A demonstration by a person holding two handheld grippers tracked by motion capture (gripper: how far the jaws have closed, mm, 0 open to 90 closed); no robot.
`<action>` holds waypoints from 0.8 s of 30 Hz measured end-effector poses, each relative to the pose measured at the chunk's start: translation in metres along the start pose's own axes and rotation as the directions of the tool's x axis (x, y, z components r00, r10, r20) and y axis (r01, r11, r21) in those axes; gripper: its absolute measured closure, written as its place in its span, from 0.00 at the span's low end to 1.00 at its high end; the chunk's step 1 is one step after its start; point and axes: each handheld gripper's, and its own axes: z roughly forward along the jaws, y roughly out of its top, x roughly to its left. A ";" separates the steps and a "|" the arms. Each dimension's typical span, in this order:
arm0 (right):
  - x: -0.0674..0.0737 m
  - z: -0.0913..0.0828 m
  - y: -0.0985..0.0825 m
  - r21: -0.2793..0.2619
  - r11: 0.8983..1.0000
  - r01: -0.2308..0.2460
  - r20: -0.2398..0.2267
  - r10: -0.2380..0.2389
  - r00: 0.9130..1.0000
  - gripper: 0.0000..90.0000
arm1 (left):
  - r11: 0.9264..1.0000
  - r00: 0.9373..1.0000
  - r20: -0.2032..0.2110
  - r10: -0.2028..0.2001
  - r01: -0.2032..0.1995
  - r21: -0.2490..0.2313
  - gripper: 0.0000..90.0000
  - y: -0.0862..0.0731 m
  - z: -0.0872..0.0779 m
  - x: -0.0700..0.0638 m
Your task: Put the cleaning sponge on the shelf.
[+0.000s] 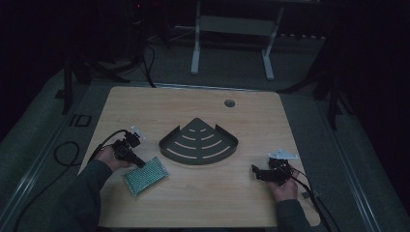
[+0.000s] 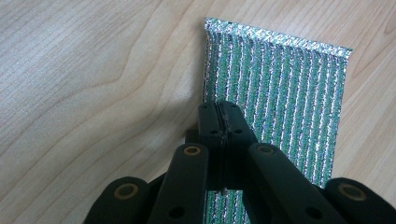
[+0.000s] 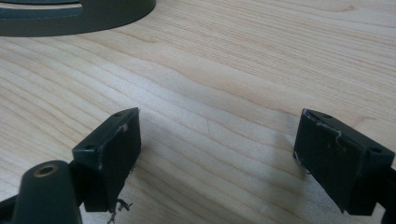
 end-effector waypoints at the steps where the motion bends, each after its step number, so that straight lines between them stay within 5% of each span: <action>1: 0.000 0.000 0.000 0.000 1.000 0.001 0.000 -0.001 1.000 0.16 | 1.000 1.000 0.003 0.001 -0.001 0.002 1.00 0.000 0.000 0.000; 24: 0.000 0.000 0.000 -0.001 1.000 0.002 0.000 -0.002 1.000 0.16 | 0.995 0.999 -0.012 -0.031 0.030 -0.092 1.00 -0.005 -0.034 -0.001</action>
